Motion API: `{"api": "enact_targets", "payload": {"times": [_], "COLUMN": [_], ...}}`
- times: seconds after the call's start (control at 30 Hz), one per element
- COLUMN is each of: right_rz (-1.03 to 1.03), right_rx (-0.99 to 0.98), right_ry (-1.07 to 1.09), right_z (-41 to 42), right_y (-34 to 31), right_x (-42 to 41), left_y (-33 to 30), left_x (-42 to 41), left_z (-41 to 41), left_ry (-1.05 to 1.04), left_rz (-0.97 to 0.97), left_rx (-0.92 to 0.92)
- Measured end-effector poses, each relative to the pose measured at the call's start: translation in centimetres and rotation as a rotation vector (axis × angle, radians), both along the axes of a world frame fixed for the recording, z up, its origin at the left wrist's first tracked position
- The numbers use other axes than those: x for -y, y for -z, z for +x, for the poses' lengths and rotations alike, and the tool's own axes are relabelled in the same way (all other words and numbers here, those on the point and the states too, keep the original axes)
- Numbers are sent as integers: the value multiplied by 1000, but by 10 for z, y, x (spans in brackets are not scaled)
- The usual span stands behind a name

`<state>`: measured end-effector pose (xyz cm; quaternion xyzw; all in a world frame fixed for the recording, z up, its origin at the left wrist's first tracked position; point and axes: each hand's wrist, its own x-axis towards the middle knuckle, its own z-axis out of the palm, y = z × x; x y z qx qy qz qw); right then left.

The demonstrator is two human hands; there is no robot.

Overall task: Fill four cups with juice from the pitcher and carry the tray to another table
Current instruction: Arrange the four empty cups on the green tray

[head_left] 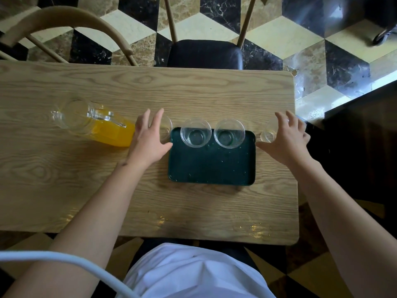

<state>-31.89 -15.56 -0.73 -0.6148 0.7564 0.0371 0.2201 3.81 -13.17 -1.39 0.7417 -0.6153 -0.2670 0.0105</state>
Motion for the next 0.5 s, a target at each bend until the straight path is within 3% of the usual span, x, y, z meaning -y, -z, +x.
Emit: {"api": "enact_targets", "payload": {"times": [0.17, 0.5], "right_rz": [38, 20], "right_rx": [21, 37], "right_ry": [21, 26], "right_z": [-9, -11], "right_y": [7, 13], "right_x": [5, 7], "left_y": [12, 21], "left_x": [12, 15], "left_z": [-1, -2], "left_ry": [-20, -79], "left_rz": [64, -30], "left_rx": [39, 38]}}
